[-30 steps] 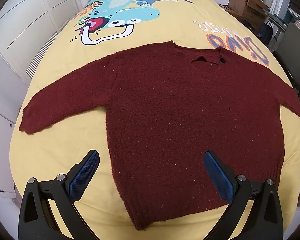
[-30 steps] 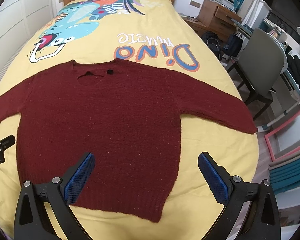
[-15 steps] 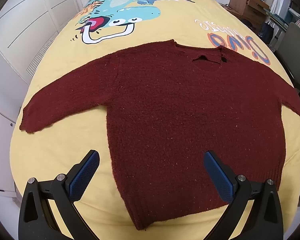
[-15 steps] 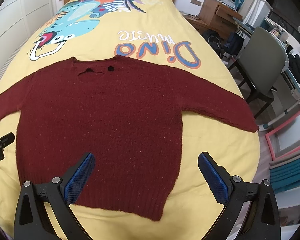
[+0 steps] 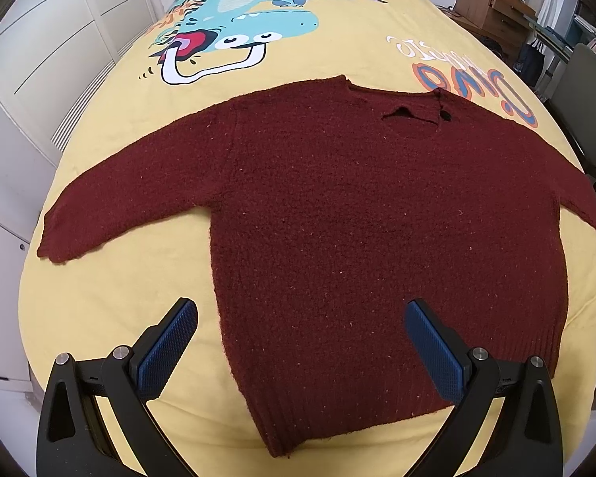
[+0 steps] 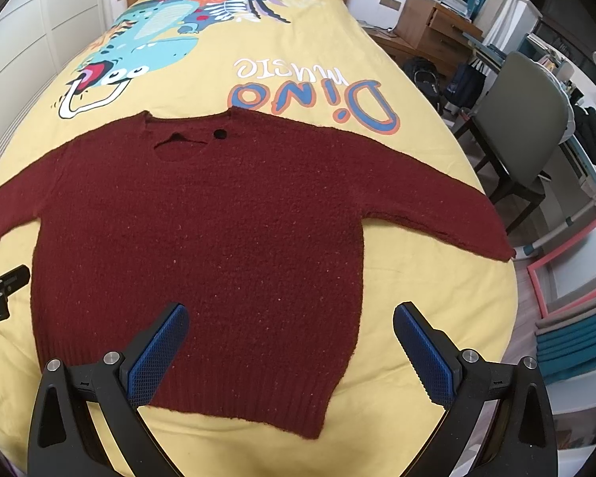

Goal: Fold small clothes

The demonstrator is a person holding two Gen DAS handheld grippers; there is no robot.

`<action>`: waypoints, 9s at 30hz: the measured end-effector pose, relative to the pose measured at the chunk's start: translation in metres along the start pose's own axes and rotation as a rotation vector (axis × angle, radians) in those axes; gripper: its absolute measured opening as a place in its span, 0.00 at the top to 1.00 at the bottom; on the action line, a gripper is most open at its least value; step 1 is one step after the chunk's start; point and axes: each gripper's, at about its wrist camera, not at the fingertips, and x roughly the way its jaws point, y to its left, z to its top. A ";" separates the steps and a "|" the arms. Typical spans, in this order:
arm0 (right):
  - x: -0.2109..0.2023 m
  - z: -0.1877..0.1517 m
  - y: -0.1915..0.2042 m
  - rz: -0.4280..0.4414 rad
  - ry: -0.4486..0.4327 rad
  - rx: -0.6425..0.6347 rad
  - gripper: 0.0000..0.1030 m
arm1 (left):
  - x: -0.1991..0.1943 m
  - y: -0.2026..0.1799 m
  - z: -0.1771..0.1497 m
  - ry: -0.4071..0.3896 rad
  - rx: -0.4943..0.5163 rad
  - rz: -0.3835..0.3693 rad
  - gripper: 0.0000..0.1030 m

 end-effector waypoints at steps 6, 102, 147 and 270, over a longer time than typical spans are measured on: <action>0.003 -0.002 0.001 0.006 0.005 0.000 0.00 | 0.004 -0.001 -0.001 0.009 0.006 0.000 0.01; 0.124 0.145 0.030 0.422 0.078 0.015 0.89 | 0.074 0.103 0.080 0.076 -0.116 -0.104 0.01; 0.142 0.037 -0.124 0.155 0.209 0.139 0.16 | 0.079 -0.157 0.113 0.052 0.554 -0.210 0.01; 0.208 0.049 -0.097 0.173 0.265 0.156 0.16 | 0.189 0.061 0.125 0.220 -0.006 -0.198 0.60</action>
